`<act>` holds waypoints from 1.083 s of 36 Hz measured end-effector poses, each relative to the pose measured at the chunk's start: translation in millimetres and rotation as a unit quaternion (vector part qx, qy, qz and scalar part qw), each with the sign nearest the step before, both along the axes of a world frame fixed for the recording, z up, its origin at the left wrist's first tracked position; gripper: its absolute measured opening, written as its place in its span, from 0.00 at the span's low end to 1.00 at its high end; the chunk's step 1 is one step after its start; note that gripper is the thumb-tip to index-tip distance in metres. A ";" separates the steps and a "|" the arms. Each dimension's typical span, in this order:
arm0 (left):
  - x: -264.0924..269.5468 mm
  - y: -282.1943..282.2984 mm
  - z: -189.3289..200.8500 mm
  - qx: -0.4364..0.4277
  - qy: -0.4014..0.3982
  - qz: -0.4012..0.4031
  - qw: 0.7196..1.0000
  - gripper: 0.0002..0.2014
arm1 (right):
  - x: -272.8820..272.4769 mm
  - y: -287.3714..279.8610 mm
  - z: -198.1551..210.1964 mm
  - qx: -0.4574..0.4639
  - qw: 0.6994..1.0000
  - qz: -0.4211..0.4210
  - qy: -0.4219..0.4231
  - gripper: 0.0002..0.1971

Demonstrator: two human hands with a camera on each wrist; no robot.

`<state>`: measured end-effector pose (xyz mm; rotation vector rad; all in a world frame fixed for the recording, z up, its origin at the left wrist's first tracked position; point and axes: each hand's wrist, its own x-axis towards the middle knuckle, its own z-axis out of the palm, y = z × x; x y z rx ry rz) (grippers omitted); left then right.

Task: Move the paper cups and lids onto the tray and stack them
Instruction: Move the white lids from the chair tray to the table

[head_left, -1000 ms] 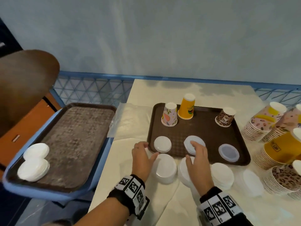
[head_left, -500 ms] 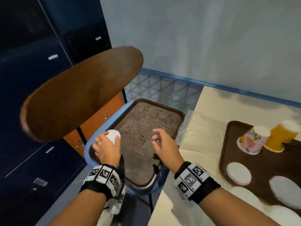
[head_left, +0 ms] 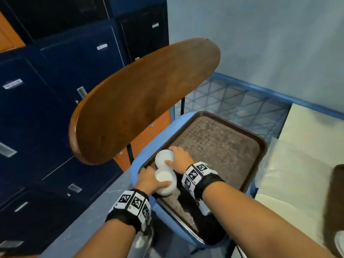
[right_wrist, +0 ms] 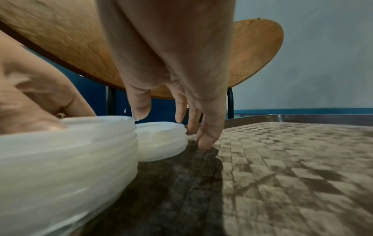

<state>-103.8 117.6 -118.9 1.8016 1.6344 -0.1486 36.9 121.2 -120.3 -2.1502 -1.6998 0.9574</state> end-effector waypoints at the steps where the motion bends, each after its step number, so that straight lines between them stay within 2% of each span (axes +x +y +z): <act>1: 0.5 0.3 -0.6 -0.005 -0.001 -0.001 1.000 0.36 | -0.4 3.1 -1.1 -0.009 1.000 0.015 -0.016 0.30; 4: 1.0 2.3 -3.1 -0.012 -0.002 -0.006 1.000 0.35 | -0.7 10.1 -4.3 -0.015 0.998 0.035 -0.048 0.34; 10: 2.7 6.4 -4.6 -0.041 0.004 -0.016 0.999 0.35 | 0.5 19.2 -10.4 -0.063 0.993 0.001 -0.097 0.37; 13: 4.1 7.7 -5.7 -0.061 -0.005 -0.022 0.998 0.34 | 6.1 18.0 -6.7 -0.072 0.995 -0.032 -0.055 0.36; 18: 8.9 4.4 -2.3 -0.053 -0.014 -0.051 0.997 0.32 | 15.5 2.2 9.1 0.003 0.990 -0.129 0.055 0.26; 23: 14.5 -4.9 5.5 -0.045 -0.110 0.001 0.993 0.31 | 38.7 -38.0 31.2 0.096 0.954 -0.230 0.167 0.21; 27: 33.7 -19.1 16.7 -0.056 -0.228 0.046 0.971 0.31 | 63.7 -86.7 48.0 0.174 0.921 -0.288 0.195 0.20; 30: 59.8 -38.1 29.6 -0.080 -0.309 0.046 0.946 0.19 | 83.6 -129.2 56.2 0.217 0.902 -0.323 0.189 0.21; 32: 80.3 -54.1 38.3 -0.110 -0.346 0.034 0.931 0.15 | 96.3 -159.9 61.8 0.237 0.883 -0.354 0.197 0.20; 36: 122.5 -95.8 51.5 -0.164 -0.383 0.003 0.909 0.21 | 123.1 -230.1 71.0 0.266 0.845 -0.418 0.200 0.18; 39: 153.3 -133.5 62.3 -0.183 -0.392 -0.044 0.900 0.22 | 140.4 -287.8 78.4 0.284 0.820 -0.456 0.197 0.19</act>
